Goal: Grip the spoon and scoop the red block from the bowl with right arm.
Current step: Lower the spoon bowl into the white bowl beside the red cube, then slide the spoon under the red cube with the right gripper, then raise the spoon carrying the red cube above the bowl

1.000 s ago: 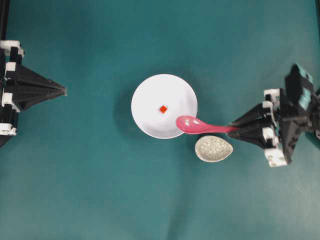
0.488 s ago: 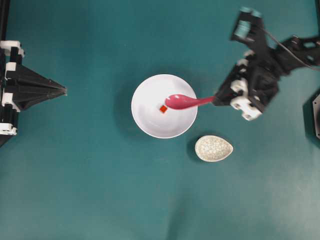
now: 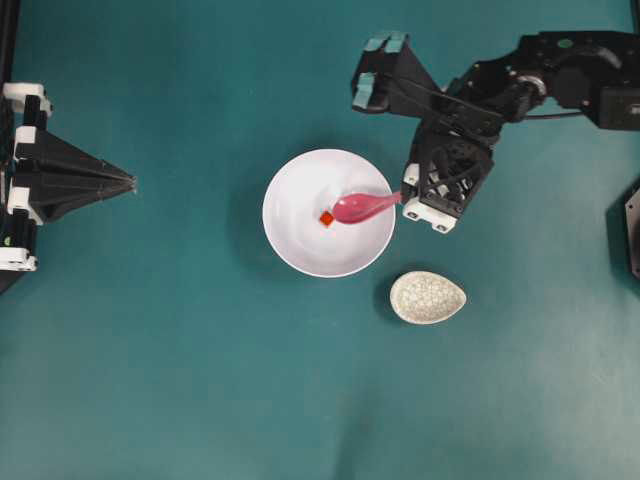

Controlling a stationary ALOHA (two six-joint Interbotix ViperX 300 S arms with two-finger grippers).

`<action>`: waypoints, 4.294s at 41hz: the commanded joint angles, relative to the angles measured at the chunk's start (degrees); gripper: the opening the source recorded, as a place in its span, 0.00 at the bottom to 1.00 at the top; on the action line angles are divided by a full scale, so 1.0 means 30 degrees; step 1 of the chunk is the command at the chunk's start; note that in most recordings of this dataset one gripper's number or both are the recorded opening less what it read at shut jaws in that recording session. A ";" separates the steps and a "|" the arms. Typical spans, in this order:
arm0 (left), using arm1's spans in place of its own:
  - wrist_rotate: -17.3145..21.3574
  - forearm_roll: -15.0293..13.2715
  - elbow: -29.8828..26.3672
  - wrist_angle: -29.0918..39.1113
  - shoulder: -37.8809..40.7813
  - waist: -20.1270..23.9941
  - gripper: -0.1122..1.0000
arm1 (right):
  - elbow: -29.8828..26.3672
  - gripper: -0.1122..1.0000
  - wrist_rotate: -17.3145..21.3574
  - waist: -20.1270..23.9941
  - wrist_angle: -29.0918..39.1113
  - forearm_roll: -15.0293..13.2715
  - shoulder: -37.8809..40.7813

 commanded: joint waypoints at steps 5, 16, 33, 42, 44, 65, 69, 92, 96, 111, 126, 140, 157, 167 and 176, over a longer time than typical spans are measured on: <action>0.0146 0.0059 -0.0322 -0.0264 0.0117 0.0029 0.10 | -0.0967 0.32 0.0029 0.0381 0.0234 -0.0996 0.0410; 0.0322 0.0059 -0.0322 -0.0264 0.0117 0.0059 0.10 | -0.1172 0.32 0.0029 0.0996 0.0146 -0.1230 0.1436; 0.0293 0.0059 -0.0322 -0.0264 0.0117 0.0264 0.10 | -0.2725 0.31 -0.0029 0.1055 -0.1230 -0.1670 0.2813; 0.0322 0.0059 -0.0322 -0.0264 0.0117 0.0264 0.10 | -0.3281 0.31 0.0029 0.1201 -0.1934 -0.1553 0.3105; 0.0322 0.0059 -0.0322 -0.0264 0.0117 0.0264 0.10 | -0.3281 0.31 0.0059 0.1260 -0.2021 -0.1465 0.3105; 0.0322 0.0059 -0.0322 -0.0264 0.0117 0.0264 0.10 | -0.3164 0.31 0.0088 0.1758 -0.2051 -0.0557 0.2988; 0.0293 0.0059 -0.0322 -0.0264 0.0117 0.0264 0.10 | -0.3135 0.31 0.0117 0.1787 -0.2051 -0.0439 0.2900; 0.0264 0.0059 -0.0322 -0.0410 0.0117 0.0264 0.10 | 0.0527 0.31 0.0703 0.1992 -0.6006 -0.0234 0.0469; 0.0264 0.0059 -0.0322 -0.0410 0.0117 0.0264 0.10 | 0.1992 0.31 0.0732 0.2197 -0.7822 -0.0234 -0.0557; 0.0264 0.0059 -0.0322 -0.0439 0.0117 0.0264 0.10 | 0.6650 0.31 0.0703 0.3340 -1.3770 -0.0352 -0.3896; 0.0000 0.0059 -0.0410 -0.0674 -0.0088 0.0264 0.10 | 0.3135 0.31 0.0645 0.3428 -1.0020 -0.0439 -0.5771; -0.0059 0.0059 -0.0498 -0.0674 -0.0146 0.0234 0.10 | 0.1875 0.31 0.0732 0.3428 -0.8643 -0.0674 -0.5801; -0.0059 0.0059 -0.0674 -0.0674 -0.0146 -0.0732 0.10 | 0.1875 0.31 0.0762 0.3398 -0.8672 -0.0732 -0.5801; -0.0029 0.0059 -0.0791 -0.0674 -0.0146 -0.0879 0.10 | 0.1904 0.31 0.0762 0.3398 -0.8643 -0.0762 -0.5801; -0.0029 0.0059 -0.0967 -0.0674 -0.0176 -0.0879 0.10 | 0.1904 0.31 0.0762 0.3428 -0.8555 -0.0791 -0.5801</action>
